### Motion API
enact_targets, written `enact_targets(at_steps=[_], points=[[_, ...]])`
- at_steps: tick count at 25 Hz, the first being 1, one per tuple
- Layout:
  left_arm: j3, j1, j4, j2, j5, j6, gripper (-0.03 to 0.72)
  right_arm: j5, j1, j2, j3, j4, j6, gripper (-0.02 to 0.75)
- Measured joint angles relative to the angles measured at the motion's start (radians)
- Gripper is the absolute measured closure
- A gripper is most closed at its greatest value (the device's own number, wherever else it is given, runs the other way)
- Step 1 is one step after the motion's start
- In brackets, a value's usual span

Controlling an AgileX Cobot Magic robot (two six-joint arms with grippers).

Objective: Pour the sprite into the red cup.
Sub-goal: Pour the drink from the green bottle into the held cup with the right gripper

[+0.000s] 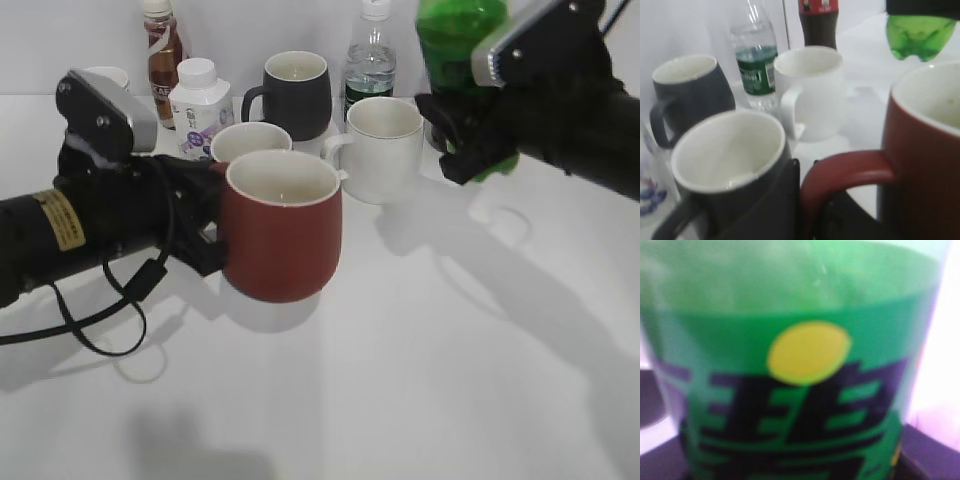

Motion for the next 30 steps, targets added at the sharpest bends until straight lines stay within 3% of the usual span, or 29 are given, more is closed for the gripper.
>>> enact_targets(at_steps=[8, 13, 21, 30], points=[[-0.011, 0.000, 0.036, 0.000, -0.024, 0.000, 0.643, 0.052, 0.000, 0.045, -0.160, -0.254, -0.007, 0.301], [-0.012, 0.000, 0.093, 0.000, -0.024, 0.000, 0.643, 0.065, 0.000, 0.048, -0.177, -0.362, -0.078, 0.301], [-0.012, 0.000, 0.120, 0.000, -0.027, 0.000, 0.643, 0.087, 0.000, 0.048, -0.177, -0.391, -0.221, 0.301], [-0.012, 0.007, 0.065, 0.000, -0.046, 0.000, 0.643, 0.191, 0.000, 0.048, -0.177, -0.465, -0.273, 0.301]])
